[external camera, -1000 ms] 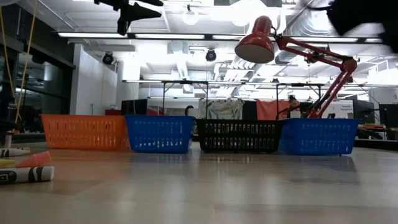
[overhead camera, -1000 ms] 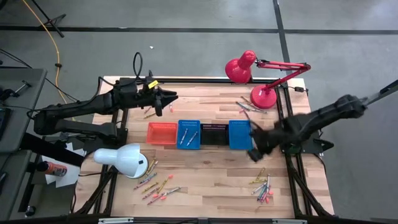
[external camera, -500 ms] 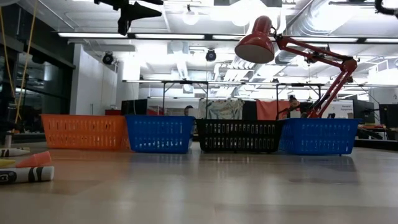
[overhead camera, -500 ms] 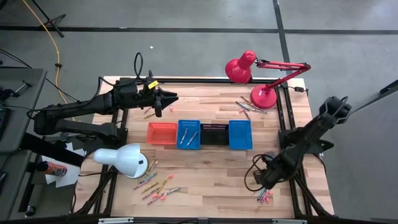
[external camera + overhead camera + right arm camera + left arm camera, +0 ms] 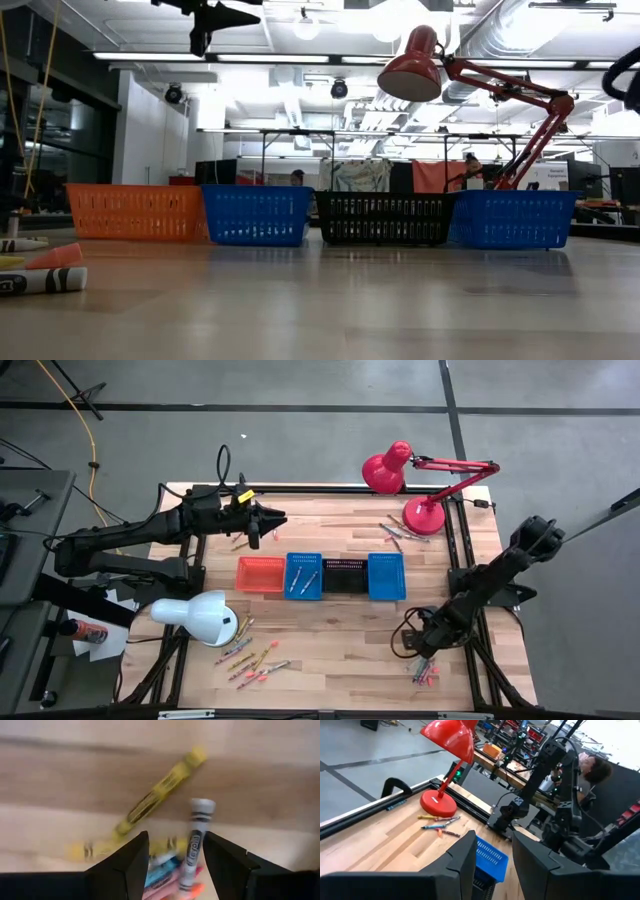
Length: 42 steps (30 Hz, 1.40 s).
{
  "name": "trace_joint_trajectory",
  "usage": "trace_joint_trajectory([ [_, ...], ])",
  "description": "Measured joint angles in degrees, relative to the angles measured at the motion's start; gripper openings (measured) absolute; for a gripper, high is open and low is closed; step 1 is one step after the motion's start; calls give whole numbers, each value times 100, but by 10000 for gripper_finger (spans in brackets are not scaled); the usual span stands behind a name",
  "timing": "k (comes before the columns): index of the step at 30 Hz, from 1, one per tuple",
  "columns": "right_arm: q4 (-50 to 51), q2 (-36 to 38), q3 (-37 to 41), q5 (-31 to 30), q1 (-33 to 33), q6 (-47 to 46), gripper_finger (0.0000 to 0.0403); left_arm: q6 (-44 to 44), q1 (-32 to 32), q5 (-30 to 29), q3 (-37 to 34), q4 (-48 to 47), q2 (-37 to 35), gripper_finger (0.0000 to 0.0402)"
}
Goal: Sort crayons
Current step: Put the white crayon into the left blue bin
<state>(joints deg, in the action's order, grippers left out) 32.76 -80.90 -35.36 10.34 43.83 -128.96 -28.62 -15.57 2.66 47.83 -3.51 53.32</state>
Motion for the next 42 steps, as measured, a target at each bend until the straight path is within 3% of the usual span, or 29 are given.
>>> trace_joint_trajectory([
  [7,614,148,14,37,10,34,181,-24,-4,-19,0,42,0,113],
  [18,604,161,223,109,10,263,175,-28,-4,-22,0,39,0,113],
  [23,634,159,228,113,7,491,133,-31,-4,-24,0,37,0,113],
  [31,749,160,237,211,10,1044,13,-58,-4,-28,0,38,0,113],
  [36,847,384,222,262,10,1477,17,-118,-4,-35,0,37,0,113],
  [42,2254,1041,-505,29,10,2207,7,-118,-4,-35,0,38,0,113],
])
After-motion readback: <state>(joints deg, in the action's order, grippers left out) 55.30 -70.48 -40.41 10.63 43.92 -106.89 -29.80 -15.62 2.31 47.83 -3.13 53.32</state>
